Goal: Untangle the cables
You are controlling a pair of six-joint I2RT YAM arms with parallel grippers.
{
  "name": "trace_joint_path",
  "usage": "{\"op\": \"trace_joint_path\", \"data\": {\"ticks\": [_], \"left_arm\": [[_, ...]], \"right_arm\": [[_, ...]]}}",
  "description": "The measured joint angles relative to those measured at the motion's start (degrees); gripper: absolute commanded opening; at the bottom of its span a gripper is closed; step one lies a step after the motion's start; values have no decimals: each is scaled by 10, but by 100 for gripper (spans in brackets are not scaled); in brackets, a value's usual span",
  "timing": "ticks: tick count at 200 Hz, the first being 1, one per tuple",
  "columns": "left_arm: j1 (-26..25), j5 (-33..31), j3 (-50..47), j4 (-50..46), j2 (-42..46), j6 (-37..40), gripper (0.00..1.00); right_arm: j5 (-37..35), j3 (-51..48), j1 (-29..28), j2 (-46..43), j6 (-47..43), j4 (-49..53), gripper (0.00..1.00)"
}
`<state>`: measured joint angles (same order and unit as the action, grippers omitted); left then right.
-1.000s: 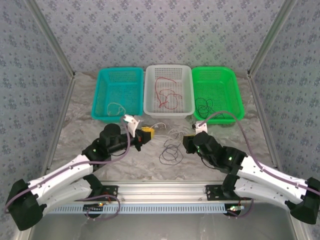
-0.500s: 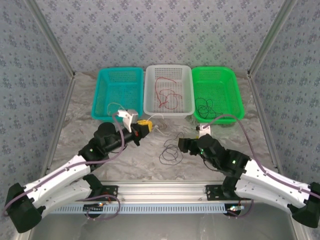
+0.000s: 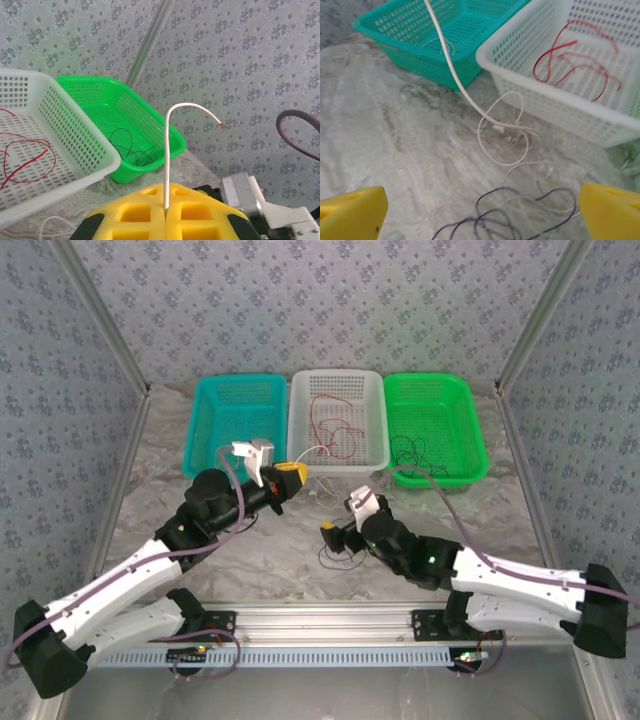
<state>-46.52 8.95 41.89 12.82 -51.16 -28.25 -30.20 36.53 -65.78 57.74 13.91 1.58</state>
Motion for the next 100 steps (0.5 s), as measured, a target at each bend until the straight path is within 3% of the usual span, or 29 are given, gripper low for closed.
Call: {"op": "trace_joint_path", "data": {"ticks": [33,71,100], "left_arm": [[-2,0,7,-15,0,-8,1],[-9,0,11,-27,0,-21,2],[-13,4,29,-28,0,-32,2]], "right_arm": [[-31,9,15,33,-54,-68,100],[-16,24,70,68,-89,-133,97],[15,54,100,113,-102,-171,83]]}}
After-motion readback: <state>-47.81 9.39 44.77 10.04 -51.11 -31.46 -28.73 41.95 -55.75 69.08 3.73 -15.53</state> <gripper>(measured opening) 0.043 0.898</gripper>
